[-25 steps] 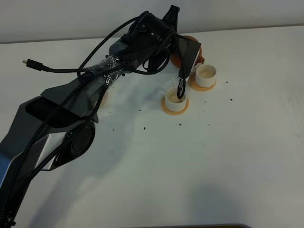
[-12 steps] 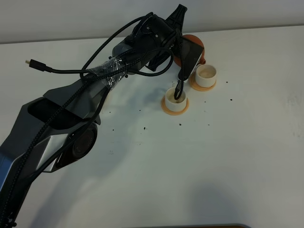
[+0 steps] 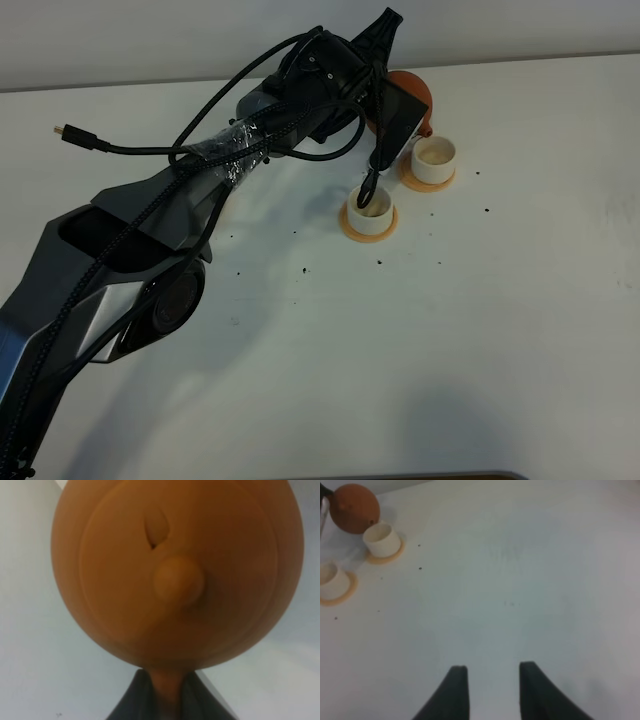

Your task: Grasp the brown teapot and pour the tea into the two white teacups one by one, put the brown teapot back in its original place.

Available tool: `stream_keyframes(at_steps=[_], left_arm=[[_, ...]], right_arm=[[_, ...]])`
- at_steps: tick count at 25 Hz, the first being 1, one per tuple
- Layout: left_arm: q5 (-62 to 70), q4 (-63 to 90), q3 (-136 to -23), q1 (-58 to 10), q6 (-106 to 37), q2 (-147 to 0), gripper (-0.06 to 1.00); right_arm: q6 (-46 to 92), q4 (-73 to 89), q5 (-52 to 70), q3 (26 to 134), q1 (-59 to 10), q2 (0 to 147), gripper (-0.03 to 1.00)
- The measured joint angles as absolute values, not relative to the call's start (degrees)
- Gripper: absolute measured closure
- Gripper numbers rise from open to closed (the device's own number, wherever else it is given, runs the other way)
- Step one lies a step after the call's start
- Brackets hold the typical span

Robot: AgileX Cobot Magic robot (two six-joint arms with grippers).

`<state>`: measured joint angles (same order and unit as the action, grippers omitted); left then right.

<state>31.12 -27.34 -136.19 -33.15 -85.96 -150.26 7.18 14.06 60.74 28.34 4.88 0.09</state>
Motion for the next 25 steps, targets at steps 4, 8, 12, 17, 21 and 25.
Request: stream_keyframes(at_steps=[4, 8, 12, 17, 21, 25], left_arm=[[29.87, -27.36, -136.19, -33.15, -87.37, -150.26, 0.83], [28.9, -27.36, -136.19, -33.15, -87.76, -150.26, 0.83], [28.68, -27.42, -136.19, -33.15, -89.23, -150.26, 0.83], [27.32, -27.65, -136.19, -33.15, -91.17, -150.26, 0.83], [26.16, -27.47, -136.19, -33.15, -93.78, -150.26, 0.83], [25.98, -27.41, -136.19, -33.15, -95.03, -150.28, 0.83]], right_arm=[[7.18, 14.06, 60.74, 28.34, 4.88, 0.09, 0.73], [7.18, 14.06, 60.74, 28.34, 4.88, 0.09, 0.73], [7.18, 14.06, 60.74, 28.34, 4.88, 0.09, 0.73], [7.18, 14.06, 60.74, 28.34, 4.88, 0.09, 0.73], [7.18, 14.06, 60.74, 28.34, 4.88, 0.09, 0.73], [7.18, 14.06, 60.74, 28.34, 4.88, 0.09, 0.73]])
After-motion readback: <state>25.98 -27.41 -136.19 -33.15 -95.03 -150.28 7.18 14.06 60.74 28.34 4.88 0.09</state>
